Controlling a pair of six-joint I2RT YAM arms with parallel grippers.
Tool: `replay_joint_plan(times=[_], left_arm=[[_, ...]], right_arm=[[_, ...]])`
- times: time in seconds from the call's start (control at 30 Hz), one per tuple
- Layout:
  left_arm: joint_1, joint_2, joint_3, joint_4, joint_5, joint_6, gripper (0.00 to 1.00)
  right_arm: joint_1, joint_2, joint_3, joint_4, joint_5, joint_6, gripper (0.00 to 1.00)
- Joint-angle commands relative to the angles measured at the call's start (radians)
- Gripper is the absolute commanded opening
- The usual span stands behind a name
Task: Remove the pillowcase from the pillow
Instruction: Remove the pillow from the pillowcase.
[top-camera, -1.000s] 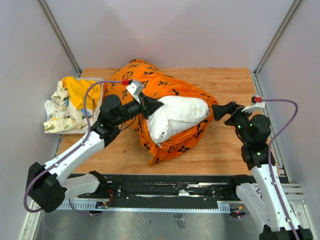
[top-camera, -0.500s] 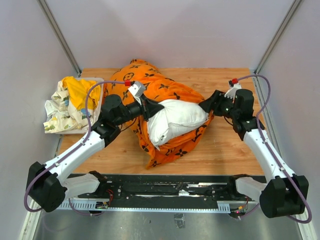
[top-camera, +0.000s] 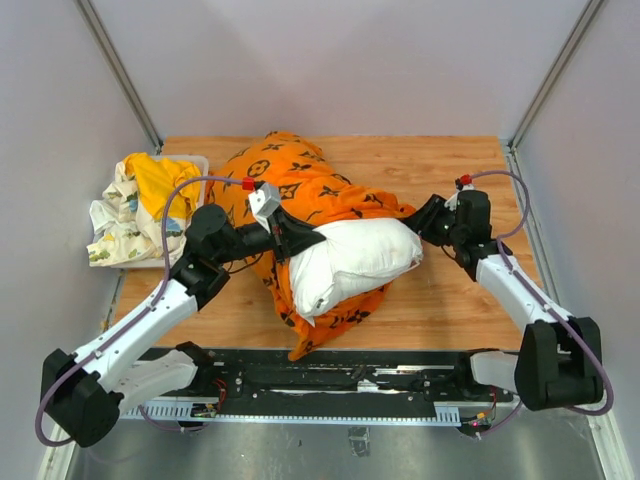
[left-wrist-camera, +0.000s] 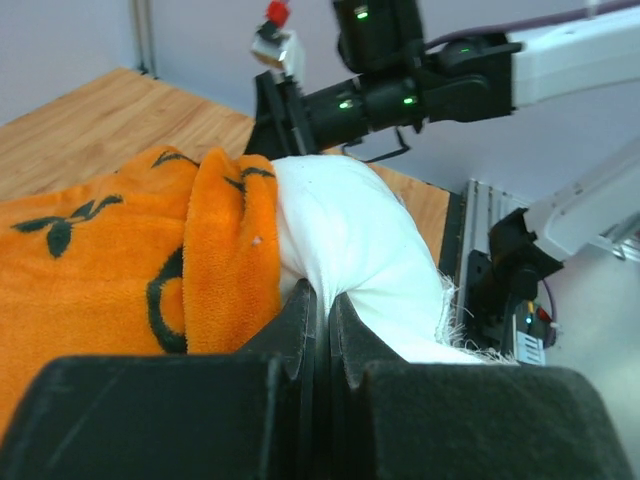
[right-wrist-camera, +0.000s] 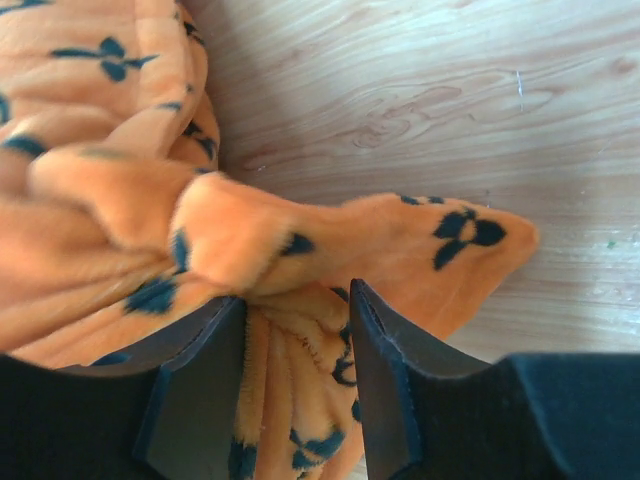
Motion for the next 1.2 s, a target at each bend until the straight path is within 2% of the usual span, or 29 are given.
replay_joint_plan(times=[0.0, 0.07, 0.2, 0.33, 0.47, 0.53, 0.63, 0.77, 0.87, 1.03, 1.17], left_arm=[[-0.005, -0.139, 0.009, 0.273, 0.156, -0.030, 0.00], [-0.006, -0.162, -0.005, 0.294, 0.123, -0.041, 0.00], [-0.006, -0.146, -0.004, 0.303, -0.022, -0.068, 0.00], [-0.006, -0.092, 0.029, 0.243, -0.243, -0.082, 0.00], [-0.005, -0.049, 0.045, 0.186, -0.477, -0.096, 0.00], [-0.005, -0.024, 0.067, 0.136, -0.610, -0.111, 0.00], [-0.005, 0.009, 0.099, 0.071, -0.734, -0.118, 0.00], [-0.005, 0.016, 0.092, 0.078, -0.758, -0.121, 0.00], [-0.006, 0.016, 0.086, 0.090, -0.763, -0.128, 0.00], [-0.005, 0.027, 0.081, 0.103, -0.761, -0.140, 0.00], [-0.006, 0.030, 0.078, 0.117, -0.741, -0.151, 0.00]], right_arm=[[-0.012, 0.081, -0.001, 0.085, 0.018, 0.076, 0.44], [0.023, 0.112, 0.022, 0.066, 0.016, 0.057, 0.48], [0.109, 0.076, 0.056, -0.001, 0.054, -0.020, 0.77], [0.104, -0.062, 0.091, -0.136, 0.152, -0.066, 0.99], [0.035, -0.225, 0.117, -0.240, 0.264, -0.070, 0.98], [-0.055, -0.298, 0.104, -0.248, 0.193, -0.013, 0.98], [-0.156, -0.366, 0.081, -0.228, 0.057, 0.076, 0.98], [-0.166, -0.391, 0.080, -0.198, -0.060, 0.153, 0.99], [-0.103, -0.395, 0.075, -0.134, -0.150, 0.226, 0.98], [0.137, -0.402, 0.064, -0.034, -0.032, 0.267, 0.98], [0.314, -0.330, 0.047, 0.076, 0.050, 0.308, 0.98]])
